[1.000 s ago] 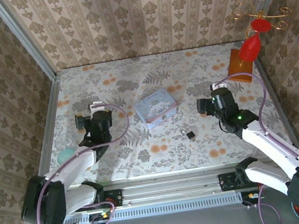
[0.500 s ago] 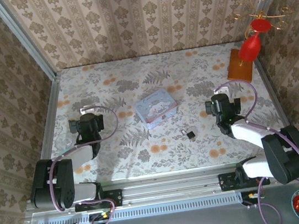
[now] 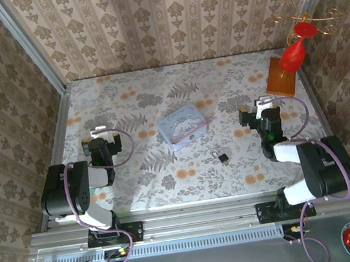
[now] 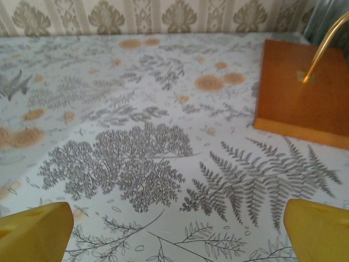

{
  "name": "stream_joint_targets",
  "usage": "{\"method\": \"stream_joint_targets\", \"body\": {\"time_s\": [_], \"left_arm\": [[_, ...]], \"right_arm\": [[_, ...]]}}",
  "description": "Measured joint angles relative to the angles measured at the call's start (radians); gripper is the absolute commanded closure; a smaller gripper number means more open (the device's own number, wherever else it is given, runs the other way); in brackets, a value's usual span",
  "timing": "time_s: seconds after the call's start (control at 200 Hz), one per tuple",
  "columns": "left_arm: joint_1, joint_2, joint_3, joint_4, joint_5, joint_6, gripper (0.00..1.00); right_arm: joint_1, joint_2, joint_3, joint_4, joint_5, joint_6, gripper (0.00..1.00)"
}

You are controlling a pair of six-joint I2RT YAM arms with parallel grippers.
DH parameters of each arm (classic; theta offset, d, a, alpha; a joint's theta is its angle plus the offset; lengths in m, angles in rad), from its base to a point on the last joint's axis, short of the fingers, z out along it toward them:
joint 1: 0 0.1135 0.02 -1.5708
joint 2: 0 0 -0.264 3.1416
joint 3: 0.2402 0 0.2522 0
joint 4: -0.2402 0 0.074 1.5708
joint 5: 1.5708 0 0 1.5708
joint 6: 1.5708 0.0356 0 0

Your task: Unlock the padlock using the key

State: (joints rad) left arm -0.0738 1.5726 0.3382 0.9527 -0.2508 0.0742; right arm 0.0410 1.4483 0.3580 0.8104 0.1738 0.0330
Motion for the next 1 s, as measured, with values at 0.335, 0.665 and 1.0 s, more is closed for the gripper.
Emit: {"method": "stream_joint_targets", "body": {"time_s": [0.335,0.665,1.0], "left_arm": [[0.016,-0.001,0.013,0.006,0.009,-0.014,0.00],[0.016,-0.001,0.013,0.005,0.012,-0.014,0.00],[0.016,-0.001,0.013,0.005,0.012,-0.014,0.00]], "right_arm": [[-0.017,0.080,0.034,0.019,-0.048,0.004,0.00],[-0.017,0.080,0.035,0.021,-0.049,0.004,0.00],[-0.017,0.080,0.035,0.021,-0.049,0.004,0.00]]}}
